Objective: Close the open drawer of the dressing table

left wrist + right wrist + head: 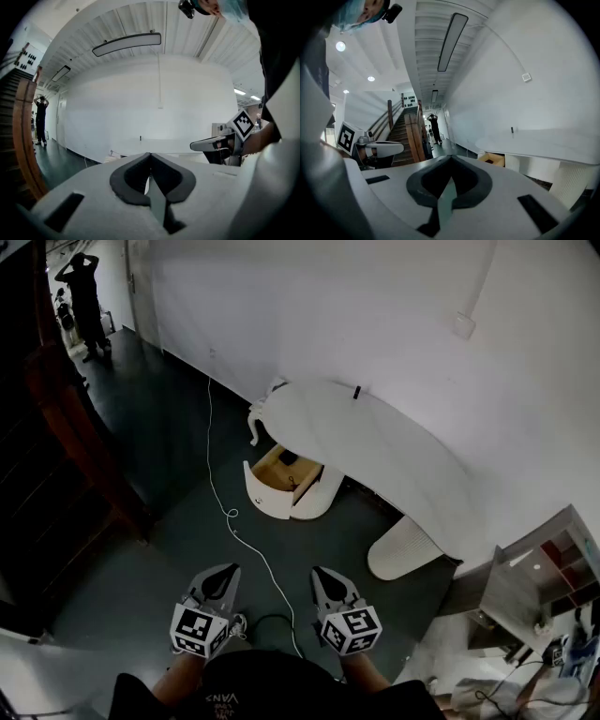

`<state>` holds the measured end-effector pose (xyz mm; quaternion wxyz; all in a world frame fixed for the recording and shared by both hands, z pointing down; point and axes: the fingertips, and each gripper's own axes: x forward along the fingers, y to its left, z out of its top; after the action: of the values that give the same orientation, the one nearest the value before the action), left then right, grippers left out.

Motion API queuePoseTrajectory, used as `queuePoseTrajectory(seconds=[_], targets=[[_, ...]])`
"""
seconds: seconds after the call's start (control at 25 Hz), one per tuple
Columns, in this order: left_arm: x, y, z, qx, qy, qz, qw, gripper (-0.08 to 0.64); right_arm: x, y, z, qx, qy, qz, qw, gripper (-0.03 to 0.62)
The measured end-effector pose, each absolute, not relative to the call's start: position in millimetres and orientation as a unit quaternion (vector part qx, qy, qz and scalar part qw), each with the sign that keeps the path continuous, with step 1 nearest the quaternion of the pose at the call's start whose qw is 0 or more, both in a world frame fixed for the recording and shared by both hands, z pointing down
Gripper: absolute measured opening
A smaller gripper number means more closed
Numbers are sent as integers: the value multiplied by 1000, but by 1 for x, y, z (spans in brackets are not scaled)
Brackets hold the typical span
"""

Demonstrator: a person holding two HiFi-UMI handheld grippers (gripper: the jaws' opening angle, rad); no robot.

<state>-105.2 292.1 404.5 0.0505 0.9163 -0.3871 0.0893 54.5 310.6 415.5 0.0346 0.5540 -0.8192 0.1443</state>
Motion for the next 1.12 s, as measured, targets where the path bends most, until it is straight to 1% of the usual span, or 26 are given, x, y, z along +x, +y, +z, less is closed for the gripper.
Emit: queuePoseTrajectory(seconds=[0.16, 0.44, 0.52, 0.6, 0.64, 0.72, 0.88, 1.0, 1.12], targets=[[-106, 292, 407, 911, -400, 88, 55, 17, 58, 308, 413, 549, -822, 148, 13, 0], [-104, 287, 407, 910, -406, 67, 52, 20, 58, 305, 415, 541, -830, 134, 5, -8], [-103, 281, 411, 912, -401, 67, 53, 21, 54, 299, 417, 536, -834, 130, 10, 32], [-101, 273, 418, 915, -393, 71, 59, 27, 51, 292, 420, 533, -836, 128, 19, 40], [-99, 268, 421, 916, -388, 73, 64, 39, 50, 288, 423, 532, -837, 128, 23, 42], [-97, 256, 429, 920, -376, 78, 75, 104, 49, 275, 429, 534, -835, 129, 28, 44], [-97, 225, 445, 924, -359, 92, 91, 125, 49, 247, 440, 547, -825, 134, 43, 85], [-101, 195, 454, 927, -347, 107, 95, 147, 46, 224, 447, 560, -815, 144, 50, 98], [-105, 161, 463, 929, -336, 122, 101, 152, 44, 197, 456, 573, -803, 154, 59, 100]])
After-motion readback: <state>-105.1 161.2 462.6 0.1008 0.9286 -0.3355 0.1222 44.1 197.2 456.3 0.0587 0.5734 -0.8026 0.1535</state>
